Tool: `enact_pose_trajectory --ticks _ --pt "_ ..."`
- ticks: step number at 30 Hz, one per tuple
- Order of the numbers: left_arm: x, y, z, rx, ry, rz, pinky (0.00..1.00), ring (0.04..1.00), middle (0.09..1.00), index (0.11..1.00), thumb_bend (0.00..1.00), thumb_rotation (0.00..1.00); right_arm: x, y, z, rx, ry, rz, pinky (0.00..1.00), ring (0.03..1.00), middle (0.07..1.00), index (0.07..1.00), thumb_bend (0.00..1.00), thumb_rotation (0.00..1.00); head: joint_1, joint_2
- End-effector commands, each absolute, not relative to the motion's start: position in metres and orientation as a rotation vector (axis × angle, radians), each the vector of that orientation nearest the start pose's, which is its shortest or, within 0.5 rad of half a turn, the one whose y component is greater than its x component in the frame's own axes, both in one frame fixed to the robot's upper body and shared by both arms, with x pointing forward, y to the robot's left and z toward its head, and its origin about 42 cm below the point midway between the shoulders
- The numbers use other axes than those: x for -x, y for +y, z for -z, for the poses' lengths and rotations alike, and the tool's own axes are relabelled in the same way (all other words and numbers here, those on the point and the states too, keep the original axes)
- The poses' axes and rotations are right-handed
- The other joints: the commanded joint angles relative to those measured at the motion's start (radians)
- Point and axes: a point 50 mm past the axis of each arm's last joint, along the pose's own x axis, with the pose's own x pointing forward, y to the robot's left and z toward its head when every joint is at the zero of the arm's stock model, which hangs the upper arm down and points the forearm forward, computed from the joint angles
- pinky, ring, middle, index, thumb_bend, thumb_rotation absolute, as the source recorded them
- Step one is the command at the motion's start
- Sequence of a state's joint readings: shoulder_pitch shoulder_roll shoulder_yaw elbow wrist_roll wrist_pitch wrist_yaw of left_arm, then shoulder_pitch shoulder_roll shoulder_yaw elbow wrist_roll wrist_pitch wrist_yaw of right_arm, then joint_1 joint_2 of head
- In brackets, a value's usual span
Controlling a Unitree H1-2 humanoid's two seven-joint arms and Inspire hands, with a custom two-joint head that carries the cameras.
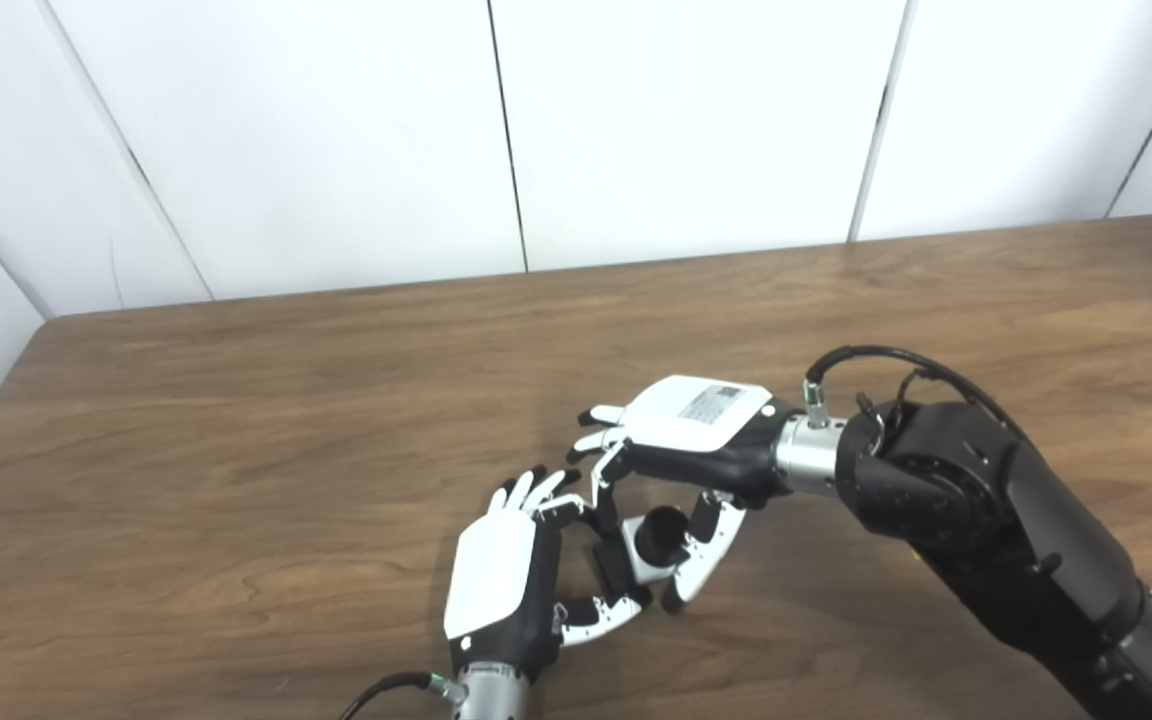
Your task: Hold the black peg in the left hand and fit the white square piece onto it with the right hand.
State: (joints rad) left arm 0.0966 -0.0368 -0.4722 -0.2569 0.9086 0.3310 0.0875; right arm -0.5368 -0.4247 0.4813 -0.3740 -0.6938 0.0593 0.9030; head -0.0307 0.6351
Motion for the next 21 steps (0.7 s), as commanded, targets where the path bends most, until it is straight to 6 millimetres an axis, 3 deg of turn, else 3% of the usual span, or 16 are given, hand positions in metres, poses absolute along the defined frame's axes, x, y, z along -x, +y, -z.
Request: enact_pose_trajectory --ticks 1,6,11,21 --pt "-0.2294 0.0943 -0.1463 -0.788 -0.1 0.089 0.97 0.962 0.874 0.529 0.53 0.22 -0.3432 -0.1503 -0.2913 1.471 -0.434 -0.968 0.93 1.0 0.918 0.655 0.98 0.38 0.008 0.003" --pt "-0.2297 0.0956 -0.1469 -0.809 -0.104 0.094 0.95 0.94 0.851 0.585 0.57 0.3 -0.3437 -0.1515 -0.29 1.471 -0.427 -0.97 0.94 1.0 0.916 0.651 0.98 0.39 0.008 0.004" --pt "-0.2306 0.0968 -0.1466 -0.808 -0.097 0.106 0.96 0.936 0.849 0.661 0.67 0.38 -0.3448 -0.1521 -0.2894 1.474 -0.421 -0.964 0.94 1.0 0.915 0.638 0.97 0.37 0.008 0.004" --pt "-0.2308 0.0959 -0.146 -0.79 -0.065 0.114 0.94 0.943 0.891 0.862 0.86 0.43 -0.346 -0.1569 -0.2892 1.484 -0.421 -0.947 0.93 1.0 0.907 0.616 0.98 0.37 0.008 0.004"
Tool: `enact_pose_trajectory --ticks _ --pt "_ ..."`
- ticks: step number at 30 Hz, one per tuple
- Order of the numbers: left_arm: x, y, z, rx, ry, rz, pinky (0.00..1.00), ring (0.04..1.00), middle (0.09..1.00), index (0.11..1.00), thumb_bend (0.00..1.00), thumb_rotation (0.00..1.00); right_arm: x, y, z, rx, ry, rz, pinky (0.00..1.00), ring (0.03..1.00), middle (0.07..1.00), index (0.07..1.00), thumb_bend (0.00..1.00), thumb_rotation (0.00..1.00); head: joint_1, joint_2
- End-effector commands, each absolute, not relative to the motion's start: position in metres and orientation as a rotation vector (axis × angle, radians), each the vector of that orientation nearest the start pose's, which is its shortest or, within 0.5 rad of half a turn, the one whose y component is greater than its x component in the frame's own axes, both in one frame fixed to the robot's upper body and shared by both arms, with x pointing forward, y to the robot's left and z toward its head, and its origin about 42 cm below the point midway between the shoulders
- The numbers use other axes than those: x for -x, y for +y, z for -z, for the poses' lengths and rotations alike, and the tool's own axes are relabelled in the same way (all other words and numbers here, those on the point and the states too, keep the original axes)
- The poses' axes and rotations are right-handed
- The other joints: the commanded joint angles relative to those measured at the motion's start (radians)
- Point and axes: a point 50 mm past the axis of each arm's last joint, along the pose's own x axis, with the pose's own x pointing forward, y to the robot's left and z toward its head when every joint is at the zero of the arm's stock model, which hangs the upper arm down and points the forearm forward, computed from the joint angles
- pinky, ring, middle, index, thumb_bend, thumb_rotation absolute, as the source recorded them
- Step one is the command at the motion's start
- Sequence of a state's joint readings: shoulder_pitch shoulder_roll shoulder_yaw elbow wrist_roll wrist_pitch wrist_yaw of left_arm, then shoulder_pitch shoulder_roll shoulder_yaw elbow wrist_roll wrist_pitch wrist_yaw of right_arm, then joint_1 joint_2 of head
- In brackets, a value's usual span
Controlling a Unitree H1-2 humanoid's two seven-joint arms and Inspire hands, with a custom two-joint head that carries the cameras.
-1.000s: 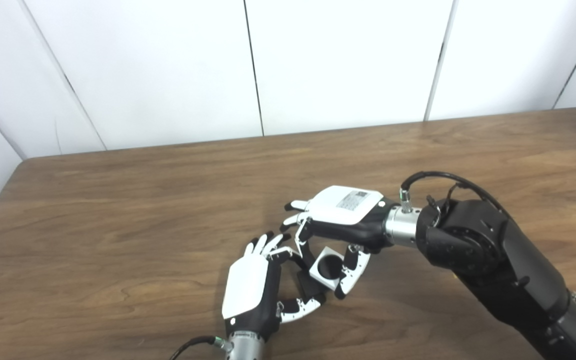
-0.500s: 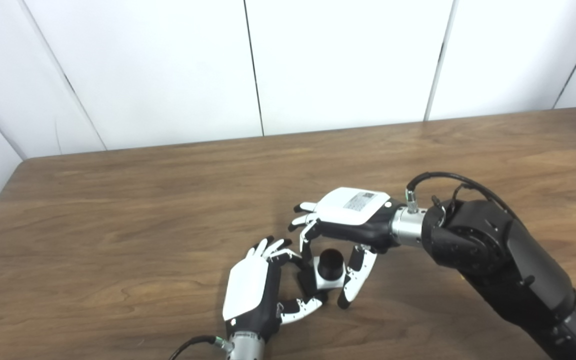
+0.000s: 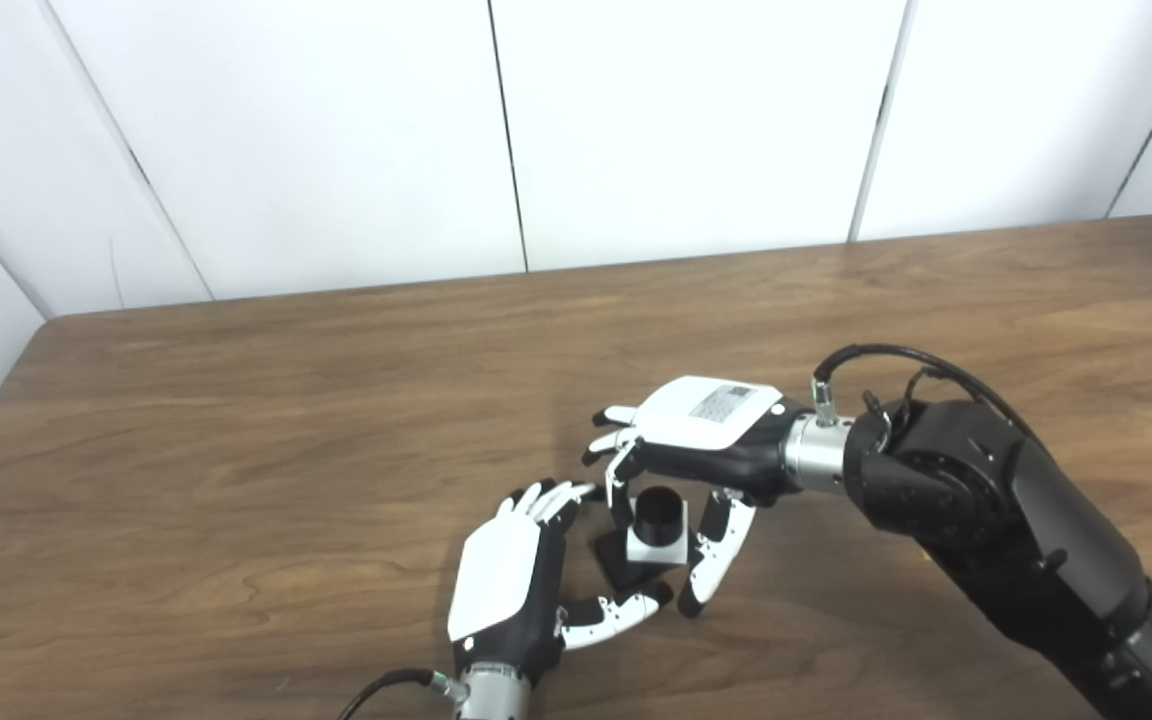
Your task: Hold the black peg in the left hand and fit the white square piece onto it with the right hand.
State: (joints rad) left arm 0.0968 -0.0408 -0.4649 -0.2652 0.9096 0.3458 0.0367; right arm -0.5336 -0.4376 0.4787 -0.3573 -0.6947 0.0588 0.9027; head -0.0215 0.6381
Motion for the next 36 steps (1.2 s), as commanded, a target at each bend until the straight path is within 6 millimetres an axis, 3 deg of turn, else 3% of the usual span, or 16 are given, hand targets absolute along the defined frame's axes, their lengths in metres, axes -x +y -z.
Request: enact_pose_trajectory --ticks 1,6,15,29,36 --pt "-0.23 0.096 -0.146 -0.783 -0.06 0.116 0.94 0.946 0.895 0.873 0.87 0.43 -0.346 -0.158 -0.289 1.483 -0.42 -0.946 0.93 1.0 0.907 0.615 0.98 0.37 -0.002 0.001" --pt "-0.23 0.098 -0.146 -0.774 -0.06 0.113 0.93 0.956 0.924 0.927 0.9 0.43 -0.347 -0.158 -0.288 1.473 -0.416 -0.941 0.92 1.0 0.908 0.608 0.98 0.38 0.0 0.001" --pt "-0.229 0.102 -0.147 -0.817 -0.079 0.112 1.0 0.993 0.951 0.933 0.92 0.48 -0.351 -0.162 -0.297 1.421 -0.406 -0.897 0.94 1.0 0.913 0.617 0.97 0.37 0.008 -0.001" --pt "-0.23 0.108 -0.151 -0.797 -0.084 0.117 1.0 1.0 0.973 0.936 0.95 0.52 -0.36 -0.184 -0.324 1.26 -0.391 -0.769 0.92 1.0 0.924 0.719 0.96 0.37 0.006 -0.009" --pt "-0.229 0.123 -0.151 -0.826 -0.092 0.115 1.0 1.0 0.997 0.996 0.91 0.62 -0.359 -0.204 -0.33 1.238 -0.377 -0.694 0.9 1.0 0.942 0.816 0.96 0.42 0.002 -0.027"
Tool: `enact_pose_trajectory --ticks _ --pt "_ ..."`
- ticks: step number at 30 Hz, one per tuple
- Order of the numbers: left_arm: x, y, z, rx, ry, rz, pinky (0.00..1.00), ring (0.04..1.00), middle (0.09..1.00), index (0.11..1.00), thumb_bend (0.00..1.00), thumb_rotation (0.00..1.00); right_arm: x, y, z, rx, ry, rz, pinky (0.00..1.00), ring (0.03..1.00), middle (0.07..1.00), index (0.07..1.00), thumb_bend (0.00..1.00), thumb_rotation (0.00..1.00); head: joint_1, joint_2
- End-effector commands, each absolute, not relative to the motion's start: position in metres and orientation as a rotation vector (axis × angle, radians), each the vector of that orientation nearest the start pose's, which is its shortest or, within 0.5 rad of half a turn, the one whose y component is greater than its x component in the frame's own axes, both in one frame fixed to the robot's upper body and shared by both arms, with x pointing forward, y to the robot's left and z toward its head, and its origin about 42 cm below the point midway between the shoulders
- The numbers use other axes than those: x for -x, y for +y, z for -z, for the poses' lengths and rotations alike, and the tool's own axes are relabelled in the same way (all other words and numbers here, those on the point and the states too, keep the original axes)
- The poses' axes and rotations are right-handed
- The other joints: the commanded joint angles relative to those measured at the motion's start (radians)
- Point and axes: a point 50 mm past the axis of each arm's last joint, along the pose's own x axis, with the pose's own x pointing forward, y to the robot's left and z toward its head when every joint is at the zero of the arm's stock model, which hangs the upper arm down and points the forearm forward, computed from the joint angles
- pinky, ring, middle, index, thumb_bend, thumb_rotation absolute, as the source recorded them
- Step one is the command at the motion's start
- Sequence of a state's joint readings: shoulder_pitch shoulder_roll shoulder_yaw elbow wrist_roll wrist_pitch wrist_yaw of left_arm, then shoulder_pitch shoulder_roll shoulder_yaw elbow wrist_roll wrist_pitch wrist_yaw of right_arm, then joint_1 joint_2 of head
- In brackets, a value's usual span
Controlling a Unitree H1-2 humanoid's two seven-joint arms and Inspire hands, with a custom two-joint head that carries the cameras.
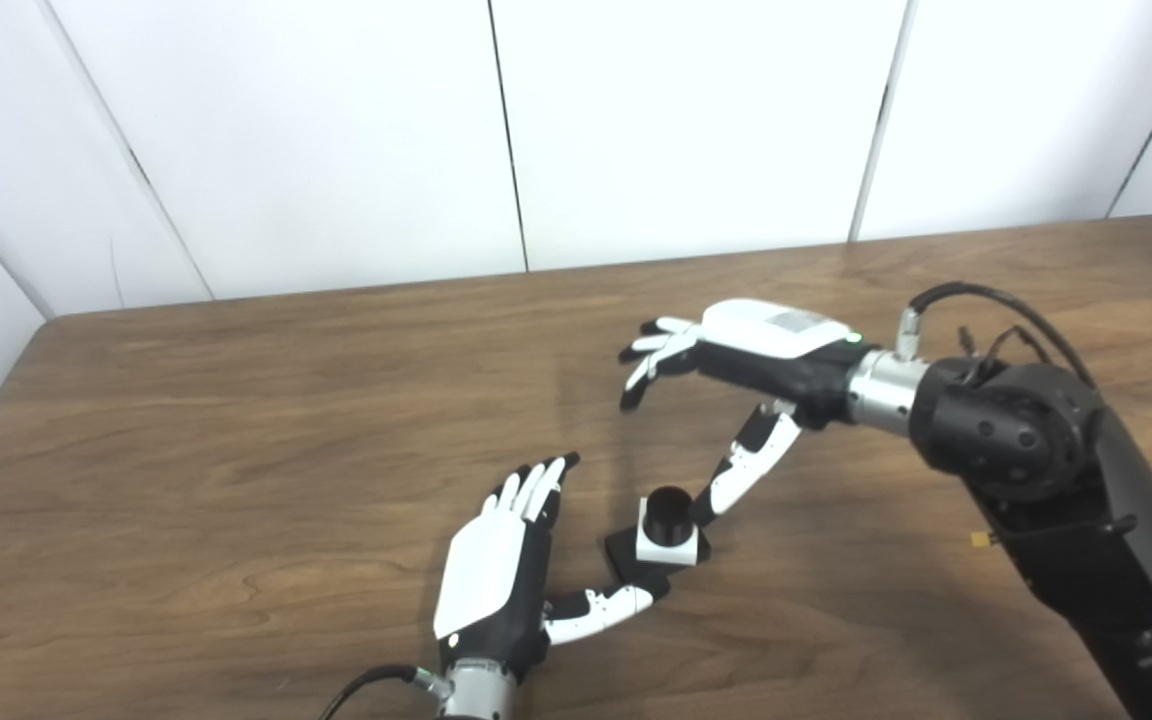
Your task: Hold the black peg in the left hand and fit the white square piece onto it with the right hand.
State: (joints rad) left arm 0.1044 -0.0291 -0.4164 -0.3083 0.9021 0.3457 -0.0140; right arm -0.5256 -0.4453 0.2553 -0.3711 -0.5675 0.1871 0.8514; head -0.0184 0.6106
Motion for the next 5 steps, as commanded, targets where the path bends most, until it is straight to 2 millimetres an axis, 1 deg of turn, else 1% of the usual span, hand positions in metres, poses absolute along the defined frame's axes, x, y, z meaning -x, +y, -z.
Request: enact_pose_trajectory --ticks 1,2,4,5 --pt "-0.229 0.127 -0.151 -0.805 -0.094 0.108 1.0 1.0 0.999 0.998 0.9 0.64 -0.358 -0.211 -0.328 1.223 -0.364 -0.674 0.89 1.0 0.945 0.83 0.96 0.44 -0.002 -0.001" --pt "-0.228 0.13 -0.151 -0.789 -0.096 0.103 1.0 1.0 1.0 0.999 0.87 0.66 -0.356 -0.215 -0.326 1.213 -0.355 -0.66 0.88 1.0 0.95 0.858 0.94 0.48 -0.003 -0.002" --pt "-0.228 0.137 -0.152 -0.765 -0.088 0.096 1.0 1.0 1.0 1.0 0.84 0.7 -0.354 -0.223 -0.322 1.191 -0.343 -0.635 0.87 1.0 0.955 0.888 0.92 0.53 -0.008 -0.004" --pt "-0.228 0.141 -0.153 -0.754 -0.08 0.087 1.0 1.0 1.0 1.0 0.81 0.77 -0.352 -0.228 -0.318 1.176 -0.336 -0.623 0.87 1.0 0.963 0.912 0.9 0.58 -0.014 -0.004"
